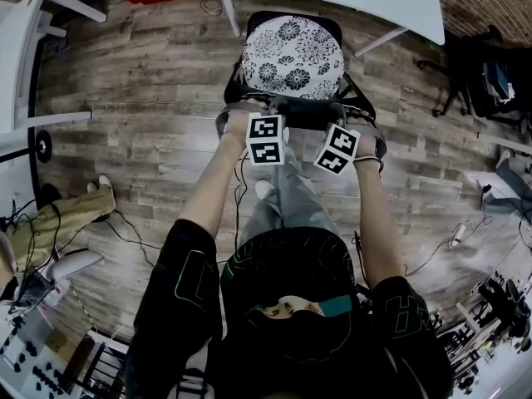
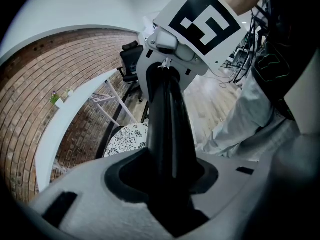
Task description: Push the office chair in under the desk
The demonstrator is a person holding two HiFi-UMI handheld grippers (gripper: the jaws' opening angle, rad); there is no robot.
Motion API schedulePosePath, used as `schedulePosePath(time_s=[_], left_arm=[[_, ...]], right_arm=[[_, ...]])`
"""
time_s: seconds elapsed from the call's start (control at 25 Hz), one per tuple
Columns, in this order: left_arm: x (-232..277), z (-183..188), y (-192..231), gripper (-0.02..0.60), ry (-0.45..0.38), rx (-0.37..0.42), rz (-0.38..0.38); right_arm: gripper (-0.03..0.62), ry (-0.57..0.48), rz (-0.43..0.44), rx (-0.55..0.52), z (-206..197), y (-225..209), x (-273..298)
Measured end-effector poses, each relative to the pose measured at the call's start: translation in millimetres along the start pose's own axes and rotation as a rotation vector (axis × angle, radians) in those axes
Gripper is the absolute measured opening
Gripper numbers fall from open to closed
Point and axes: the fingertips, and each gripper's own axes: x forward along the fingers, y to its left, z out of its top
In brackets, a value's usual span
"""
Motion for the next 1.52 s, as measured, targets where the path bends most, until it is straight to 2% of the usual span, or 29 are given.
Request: schedulePosePath(time_s=[1.52], left_arm=[[17.2,-11.6,132.2,0.161,-0.016,0.030,0.009]], right_arm=[[0.130,-0.012,-0.029,0.018,15.7,-122.9,40.3]])
